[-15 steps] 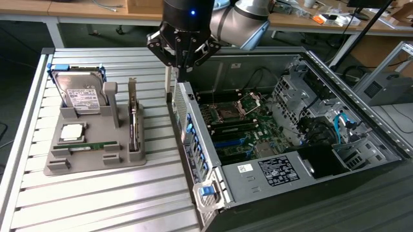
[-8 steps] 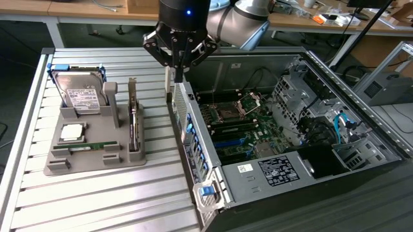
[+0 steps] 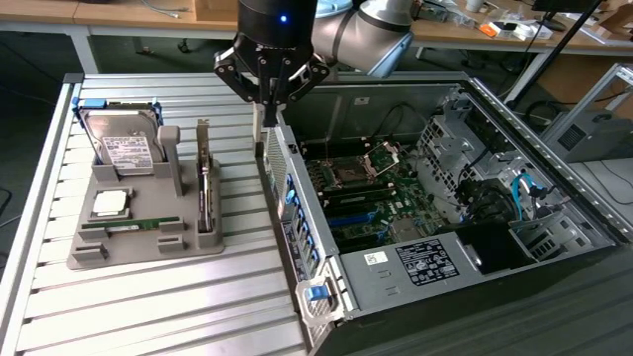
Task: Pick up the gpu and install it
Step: 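Reach for the gpu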
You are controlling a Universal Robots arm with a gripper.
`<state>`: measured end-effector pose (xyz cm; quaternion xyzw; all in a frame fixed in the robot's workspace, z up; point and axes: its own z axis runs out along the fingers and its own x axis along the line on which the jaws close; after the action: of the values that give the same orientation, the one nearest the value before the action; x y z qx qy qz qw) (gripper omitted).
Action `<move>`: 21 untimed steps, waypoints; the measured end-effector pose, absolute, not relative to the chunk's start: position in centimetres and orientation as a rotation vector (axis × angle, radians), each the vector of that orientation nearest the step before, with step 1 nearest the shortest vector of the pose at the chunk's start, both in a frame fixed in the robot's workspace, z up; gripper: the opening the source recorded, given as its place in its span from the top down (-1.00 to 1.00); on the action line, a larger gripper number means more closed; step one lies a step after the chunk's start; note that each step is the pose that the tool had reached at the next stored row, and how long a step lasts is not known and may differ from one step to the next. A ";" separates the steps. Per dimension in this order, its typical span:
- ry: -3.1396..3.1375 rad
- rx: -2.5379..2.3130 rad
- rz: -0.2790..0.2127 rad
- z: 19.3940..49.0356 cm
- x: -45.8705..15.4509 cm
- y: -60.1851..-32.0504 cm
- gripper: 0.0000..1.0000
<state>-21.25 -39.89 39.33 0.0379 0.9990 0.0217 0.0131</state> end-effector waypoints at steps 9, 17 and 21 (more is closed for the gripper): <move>3.112 0.118 0.068 39.3 -21.8 -39.9 0.79; 3.112 0.118 0.068 39.3 -22.5 -39.9 0.79; 3.112 0.118 0.068 39.3 -22.8 -39.9 0.79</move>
<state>-22.78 -39.89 39.33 0.0379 0.9990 0.0217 0.0131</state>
